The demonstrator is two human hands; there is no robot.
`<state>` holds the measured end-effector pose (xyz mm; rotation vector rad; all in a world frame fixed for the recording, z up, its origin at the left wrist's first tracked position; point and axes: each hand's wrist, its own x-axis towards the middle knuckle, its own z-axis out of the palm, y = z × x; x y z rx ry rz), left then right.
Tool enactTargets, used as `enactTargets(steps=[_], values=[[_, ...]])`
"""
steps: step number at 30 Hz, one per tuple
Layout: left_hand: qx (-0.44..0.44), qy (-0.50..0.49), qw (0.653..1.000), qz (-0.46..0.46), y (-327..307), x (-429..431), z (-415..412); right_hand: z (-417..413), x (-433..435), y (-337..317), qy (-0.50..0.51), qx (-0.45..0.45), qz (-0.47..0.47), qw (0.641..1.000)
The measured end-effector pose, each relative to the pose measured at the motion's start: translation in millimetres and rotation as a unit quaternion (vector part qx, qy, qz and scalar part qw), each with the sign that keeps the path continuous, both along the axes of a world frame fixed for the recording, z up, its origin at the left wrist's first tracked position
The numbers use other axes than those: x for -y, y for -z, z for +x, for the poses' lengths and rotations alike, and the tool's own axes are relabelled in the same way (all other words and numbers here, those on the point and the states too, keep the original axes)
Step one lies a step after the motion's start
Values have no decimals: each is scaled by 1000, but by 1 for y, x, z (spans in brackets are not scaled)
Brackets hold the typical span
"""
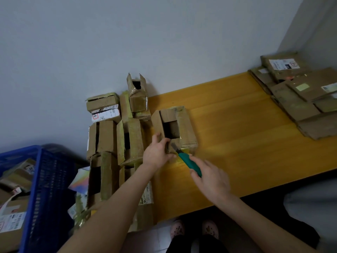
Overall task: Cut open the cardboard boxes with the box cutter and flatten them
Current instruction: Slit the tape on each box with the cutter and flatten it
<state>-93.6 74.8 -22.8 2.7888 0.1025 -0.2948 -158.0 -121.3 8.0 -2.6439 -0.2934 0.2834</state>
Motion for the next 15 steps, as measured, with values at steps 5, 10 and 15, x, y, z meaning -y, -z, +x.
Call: enactTargets(steps=[5, 10, 15], values=[[-4, -2, 999, 37, -2, -3, -3, -5, 4, 3, -5, -5, -34, 999], [40, 10, 996, 73, -5, 6, -6, -5, 9, -2, 10, 0, -47, 999], [75, 26, 992, 99, -9, 13, -5, -3, 16, -4, 13, 6, -74, 997]])
